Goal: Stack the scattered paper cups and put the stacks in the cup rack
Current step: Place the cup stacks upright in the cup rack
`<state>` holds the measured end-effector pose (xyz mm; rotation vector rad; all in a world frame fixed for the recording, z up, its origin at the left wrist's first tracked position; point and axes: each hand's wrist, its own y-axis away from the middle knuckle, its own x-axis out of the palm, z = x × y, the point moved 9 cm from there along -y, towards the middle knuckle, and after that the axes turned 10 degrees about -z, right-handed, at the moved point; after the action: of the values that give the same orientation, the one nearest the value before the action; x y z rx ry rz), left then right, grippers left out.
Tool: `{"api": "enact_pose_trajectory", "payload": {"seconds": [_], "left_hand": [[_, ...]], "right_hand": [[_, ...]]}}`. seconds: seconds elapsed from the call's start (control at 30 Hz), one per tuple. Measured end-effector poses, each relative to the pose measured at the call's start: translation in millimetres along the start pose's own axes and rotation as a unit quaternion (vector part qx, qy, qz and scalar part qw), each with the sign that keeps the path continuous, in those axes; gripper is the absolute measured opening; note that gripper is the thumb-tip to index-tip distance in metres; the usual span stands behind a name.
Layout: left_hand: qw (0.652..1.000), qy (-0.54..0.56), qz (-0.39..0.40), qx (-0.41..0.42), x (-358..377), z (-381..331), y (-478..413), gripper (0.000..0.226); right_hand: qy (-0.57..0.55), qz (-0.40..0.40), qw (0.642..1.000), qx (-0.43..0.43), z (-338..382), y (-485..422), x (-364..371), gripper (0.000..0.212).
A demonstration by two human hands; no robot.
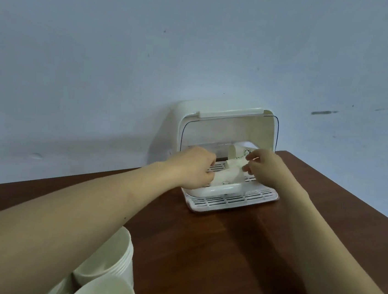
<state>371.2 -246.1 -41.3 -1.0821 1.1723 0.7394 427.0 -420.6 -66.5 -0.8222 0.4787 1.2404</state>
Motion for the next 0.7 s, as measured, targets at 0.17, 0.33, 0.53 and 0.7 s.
{"api": "enact_pose_trajectory", "payload": {"seconds": [0.17, 0.33, 0.53, 0.7], "left_hand": [[0.997, 0.052, 0.009, -0.062, 19, 4, -25, 0.033], [0.987, 0.116, 0.067, -0.087, 43, -2, -38, 0.046], [0.967, 0.192, 0.131, -0.102, 55, -4, -34, 0.043], [0.961, 0.204, 0.144, -0.122, 56, -1, -29, 0.044]], "right_hand": [[-0.011, -0.056, 0.998, -0.017, -6, -9, -17, 0.044], [0.056, 0.019, 0.998, -0.034, -7, -14, 2, 0.041], [0.126, 0.063, 0.988, -0.059, -18, -26, 25, 0.034], [0.031, 0.041, 0.998, -0.046, -9, -17, 8, 0.035]]}}
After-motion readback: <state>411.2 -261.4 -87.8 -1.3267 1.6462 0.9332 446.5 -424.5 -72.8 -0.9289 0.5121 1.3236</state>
